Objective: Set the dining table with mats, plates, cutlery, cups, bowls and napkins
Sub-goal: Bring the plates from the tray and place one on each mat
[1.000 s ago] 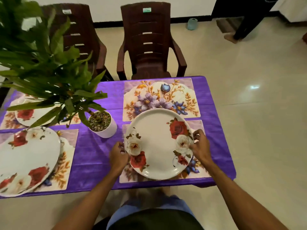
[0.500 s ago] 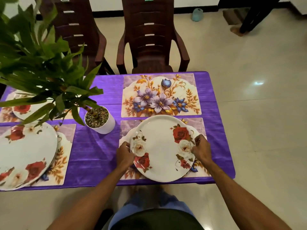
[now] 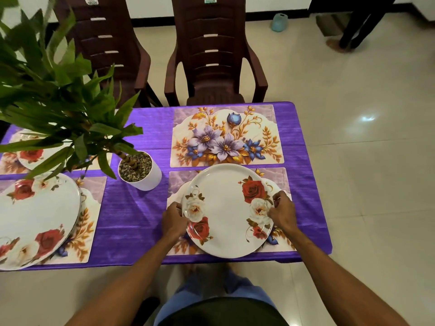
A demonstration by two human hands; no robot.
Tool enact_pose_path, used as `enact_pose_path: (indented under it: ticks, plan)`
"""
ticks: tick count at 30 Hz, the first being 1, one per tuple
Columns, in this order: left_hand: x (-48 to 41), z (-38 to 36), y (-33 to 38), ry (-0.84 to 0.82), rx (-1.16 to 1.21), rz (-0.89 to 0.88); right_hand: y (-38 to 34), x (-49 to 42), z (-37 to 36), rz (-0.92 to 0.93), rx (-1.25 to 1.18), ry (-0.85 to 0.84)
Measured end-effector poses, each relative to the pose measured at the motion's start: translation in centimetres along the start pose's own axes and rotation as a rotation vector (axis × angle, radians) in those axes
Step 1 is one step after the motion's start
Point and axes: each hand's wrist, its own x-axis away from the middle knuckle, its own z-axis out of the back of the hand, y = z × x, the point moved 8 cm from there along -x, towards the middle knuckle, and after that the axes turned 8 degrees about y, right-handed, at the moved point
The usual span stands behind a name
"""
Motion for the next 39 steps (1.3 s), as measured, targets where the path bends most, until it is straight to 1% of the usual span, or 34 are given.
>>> enact_pose_path:
  ticks: [5,8,11,14,16,18,21,24,27,32,35,39]
  plan:
    - [-0.1,-0.2,-0.1,-0.018,0.006,-0.016,-0.4,0.2,-0.3,0.021,-0.016,-0.028]
    - [-0.4,0.2,-0.1,-0.005,-0.021,-0.026,-1.1,0.6,0.0,0.045,0.051,0.020]
    - [-0.6,1.6,-0.3,0.037,-0.055,-0.034,-3.6,1.9,0.5,0.145,0.162,0.141]
    - [-1.2,3.9,-0.7,0.094,-0.038,-0.066,-7.7,4.2,0.0,0.271,0.125,0.235]
    - [-1.7,6.4,-1.5,0.141,0.012,-0.091,-10.8,6.3,-1.8,0.360,0.085,0.236]
    - [-2.5,9.3,-2.7,0.194,0.067,-0.108,-14.0,8.4,-4.4,0.456,0.048,0.201]
    - [-4.3,15.1,-5.6,0.296,0.106,-0.135,-19.6,12.1,-9.9,0.566,-0.009,0.103]
    - [-6.4,21.4,-9.4,0.371,0.130,-0.161,-25.0,15.9,-16.1,0.634,-0.038,-0.025]
    - [-8.1,28.0,-14.1,0.452,0.146,-0.124,-29.8,19.8,-22.9,0.682,-0.075,-0.166]
    - [-10.4,35.9,-20.5,0.547,0.117,-0.050,-35.6,24.1,-31.6,0.707,-0.073,-0.266]
    - [-12.1,38.5,-23.9,0.555,0.098,-0.006,-38.9,25.5,-34.8,0.670,-0.030,-0.338]
    - [-14.1,40.3,-28.3,0.566,0.087,0.047,-41.4,26.5,-38.4,0.636,0.078,-0.382]
